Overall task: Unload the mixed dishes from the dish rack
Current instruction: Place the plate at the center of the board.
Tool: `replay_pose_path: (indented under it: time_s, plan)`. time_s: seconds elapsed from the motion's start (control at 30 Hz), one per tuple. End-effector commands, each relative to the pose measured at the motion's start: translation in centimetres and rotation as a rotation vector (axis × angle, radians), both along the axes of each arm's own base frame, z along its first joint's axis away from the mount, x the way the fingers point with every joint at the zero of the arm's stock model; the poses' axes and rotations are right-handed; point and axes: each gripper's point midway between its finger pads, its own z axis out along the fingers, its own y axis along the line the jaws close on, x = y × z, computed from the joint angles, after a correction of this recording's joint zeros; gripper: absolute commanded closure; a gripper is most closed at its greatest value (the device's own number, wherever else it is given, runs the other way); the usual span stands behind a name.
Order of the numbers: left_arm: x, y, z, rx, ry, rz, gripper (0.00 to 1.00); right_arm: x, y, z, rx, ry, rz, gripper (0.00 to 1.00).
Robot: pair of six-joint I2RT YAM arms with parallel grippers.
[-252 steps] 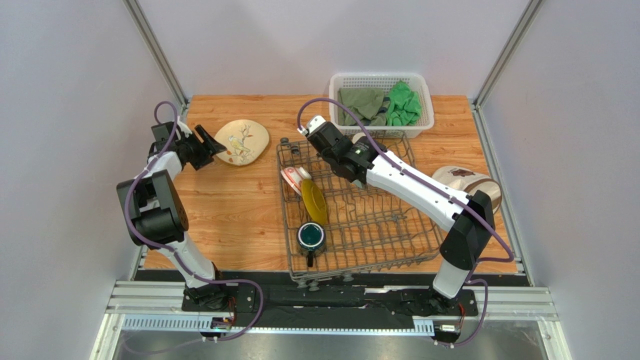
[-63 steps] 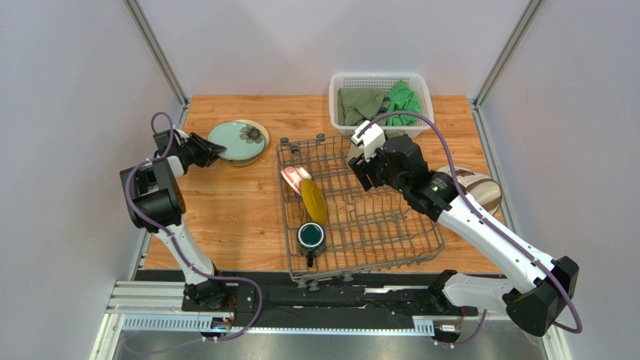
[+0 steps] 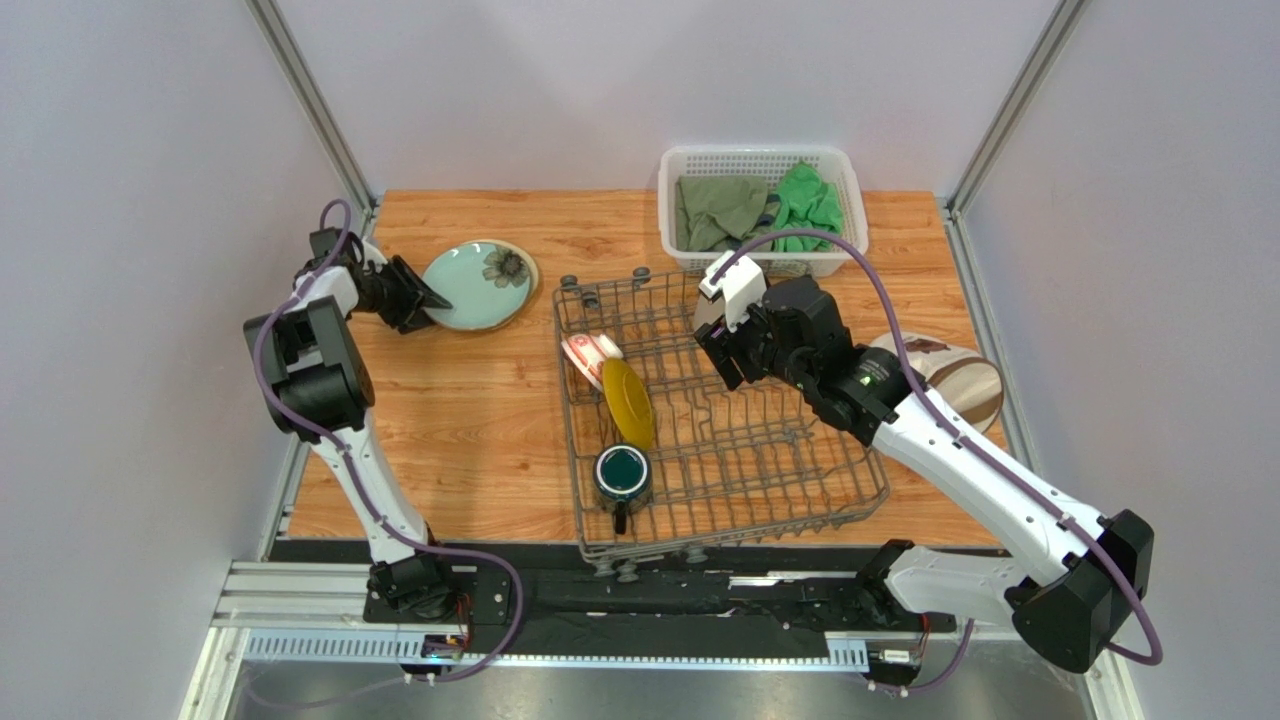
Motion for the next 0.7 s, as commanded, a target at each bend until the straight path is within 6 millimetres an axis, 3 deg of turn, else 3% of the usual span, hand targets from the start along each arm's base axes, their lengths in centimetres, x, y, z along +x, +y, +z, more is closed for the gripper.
replay_pose_path:
  time_s: [0.0, 0.3, 0.67]
  plan:
    - [1.0, -0.7, 0.8, 0.009, -0.028, -0.047, 0.50, 0.2, 0.2, 1.2, 0.046, -0.041, -0.002, 0.35]
    - [0.9, -0.6, 0.3, 0.039, -0.014, -0.051, 0.50, 0.1, 0.2, 1.1, 0.046, -0.040, 0.003, 0.35]
    - [0.3, -0.4, 3.8, 0.154, -0.091, -0.063, 0.47, 0.0, 0.3, 1.0, 0.048, -0.033, 0.012, 0.35]
